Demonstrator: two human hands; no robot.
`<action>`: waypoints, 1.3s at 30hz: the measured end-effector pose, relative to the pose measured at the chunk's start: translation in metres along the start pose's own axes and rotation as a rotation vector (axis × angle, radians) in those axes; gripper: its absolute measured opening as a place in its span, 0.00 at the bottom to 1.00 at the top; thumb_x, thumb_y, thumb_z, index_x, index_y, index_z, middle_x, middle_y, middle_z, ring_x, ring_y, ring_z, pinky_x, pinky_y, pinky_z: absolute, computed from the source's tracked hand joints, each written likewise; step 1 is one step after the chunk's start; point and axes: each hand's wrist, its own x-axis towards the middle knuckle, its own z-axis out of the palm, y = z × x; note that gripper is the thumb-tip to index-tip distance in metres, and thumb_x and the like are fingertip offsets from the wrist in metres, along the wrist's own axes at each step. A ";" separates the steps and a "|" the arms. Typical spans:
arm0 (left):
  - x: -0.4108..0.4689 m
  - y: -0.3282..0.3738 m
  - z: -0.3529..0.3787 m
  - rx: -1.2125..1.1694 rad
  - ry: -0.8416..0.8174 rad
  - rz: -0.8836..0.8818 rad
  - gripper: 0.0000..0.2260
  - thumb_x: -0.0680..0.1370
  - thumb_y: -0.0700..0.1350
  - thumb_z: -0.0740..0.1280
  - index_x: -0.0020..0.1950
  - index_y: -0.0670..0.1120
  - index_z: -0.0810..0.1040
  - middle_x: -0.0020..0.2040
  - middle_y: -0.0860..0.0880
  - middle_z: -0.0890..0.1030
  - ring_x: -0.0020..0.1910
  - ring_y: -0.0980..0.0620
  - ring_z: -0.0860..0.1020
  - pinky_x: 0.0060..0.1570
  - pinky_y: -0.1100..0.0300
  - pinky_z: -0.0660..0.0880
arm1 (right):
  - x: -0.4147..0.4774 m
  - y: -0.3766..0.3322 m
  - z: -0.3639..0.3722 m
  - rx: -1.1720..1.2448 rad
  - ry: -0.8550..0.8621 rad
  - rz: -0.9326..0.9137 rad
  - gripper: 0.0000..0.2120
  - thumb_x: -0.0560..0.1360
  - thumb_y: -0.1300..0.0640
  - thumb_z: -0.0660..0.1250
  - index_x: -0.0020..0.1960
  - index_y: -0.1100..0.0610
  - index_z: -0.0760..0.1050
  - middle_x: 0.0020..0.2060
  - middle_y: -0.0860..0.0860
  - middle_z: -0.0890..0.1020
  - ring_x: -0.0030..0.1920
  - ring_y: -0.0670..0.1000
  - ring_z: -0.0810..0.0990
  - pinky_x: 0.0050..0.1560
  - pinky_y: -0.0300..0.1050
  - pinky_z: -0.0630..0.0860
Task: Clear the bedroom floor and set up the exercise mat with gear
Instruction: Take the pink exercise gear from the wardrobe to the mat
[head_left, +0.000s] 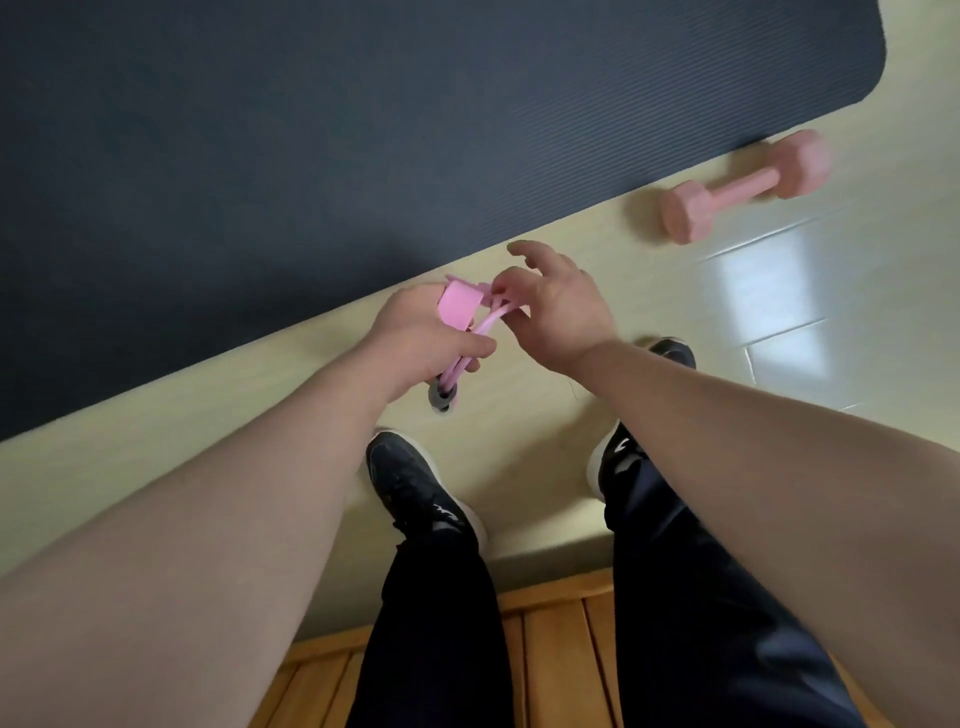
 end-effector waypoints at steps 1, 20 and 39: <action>0.000 -0.009 -0.003 -0.008 0.030 -0.008 0.20 0.66 0.38 0.79 0.53 0.54 0.83 0.39 0.48 0.86 0.36 0.49 0.86 0.40 0.44 0.84 | -0.001 -0.003 0.004 -0.017 -0.002 -0.017 0.10 0.78 0.53 0.67 0.57 0.54 0.82 0.70 0.53 0.75 0.66 0.60 0.75 0.63 0.57 0.72; 0.056 -0.108 0.010 0.758 0.456 0.092 0.08 0.79 0.46 0.65 0.49 0.51 0.83 0.52 0.47 0.76 0.52 0.43 0.75 0.39 0.53 0.68 | 0.023 0.029 0.033 0.060 -0.358 0.513 0.12 0.74 0.45 0.64 0.46 0.53 0.76 0.39 0.51 0.81 0.36 0.53 0.80 0.34 0.44 0.73; 0.173 -0.080 0.067 0.589 0.400 -0.081 0.19 0.82 0.62 0.59 0.54 0.47 0.78 0.52 0.45 0.81 0.49 0.42 0.78 0.44 0.52 0.73 | 0.081 0.129 0.029 -0.096 -0.120 0.478 0.10 0.79 0.64 0.58 0.58 0.56 0.67 0.57 0.56 0.72 0.46 0.58 0.75 0.45 0.50 0.71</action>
